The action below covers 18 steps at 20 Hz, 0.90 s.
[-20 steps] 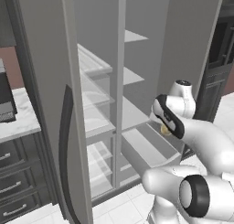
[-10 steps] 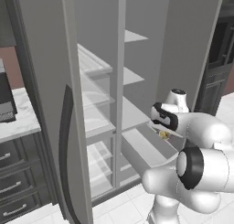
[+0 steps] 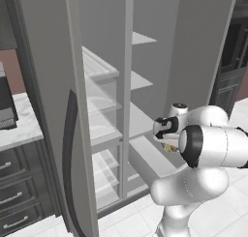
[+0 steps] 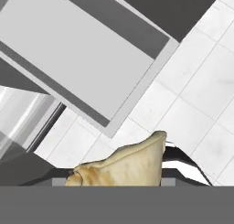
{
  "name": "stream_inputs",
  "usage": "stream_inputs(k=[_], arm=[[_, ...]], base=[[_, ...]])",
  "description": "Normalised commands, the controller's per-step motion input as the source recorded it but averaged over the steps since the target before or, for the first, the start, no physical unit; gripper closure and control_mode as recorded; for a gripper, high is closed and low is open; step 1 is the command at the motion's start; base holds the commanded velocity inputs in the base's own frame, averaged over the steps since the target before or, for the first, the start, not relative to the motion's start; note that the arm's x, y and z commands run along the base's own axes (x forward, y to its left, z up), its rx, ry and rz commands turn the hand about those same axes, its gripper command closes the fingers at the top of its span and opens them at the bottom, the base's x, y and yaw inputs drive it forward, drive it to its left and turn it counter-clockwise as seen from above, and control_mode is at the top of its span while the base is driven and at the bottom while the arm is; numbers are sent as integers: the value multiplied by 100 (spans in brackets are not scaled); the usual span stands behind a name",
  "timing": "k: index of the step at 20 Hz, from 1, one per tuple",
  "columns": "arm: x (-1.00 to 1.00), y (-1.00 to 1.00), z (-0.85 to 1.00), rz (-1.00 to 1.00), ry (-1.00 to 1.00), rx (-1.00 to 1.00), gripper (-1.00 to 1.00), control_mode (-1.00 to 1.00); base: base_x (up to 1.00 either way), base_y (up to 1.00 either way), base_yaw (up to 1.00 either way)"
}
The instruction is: Take the eggplant and mushroom from the fridge shelf and place them in the freezer drawer to begin freezing them.
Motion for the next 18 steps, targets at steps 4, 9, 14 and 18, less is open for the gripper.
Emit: stream_inputs(k=[4, 9, 14, 18], arm=[[40, -8, -50, -1, 3, -8, 100, -100], [24, -9, -54, 0, 0, -10, 100, -100], [22, -4, -31, 0, 0, -1, 100, -100], [29, -15, -41, 0, 0, 0, 100, -100]], base=[[0, 0, 0], [0, 0, 0], [0, 0, 0], [0, 0, 0]])
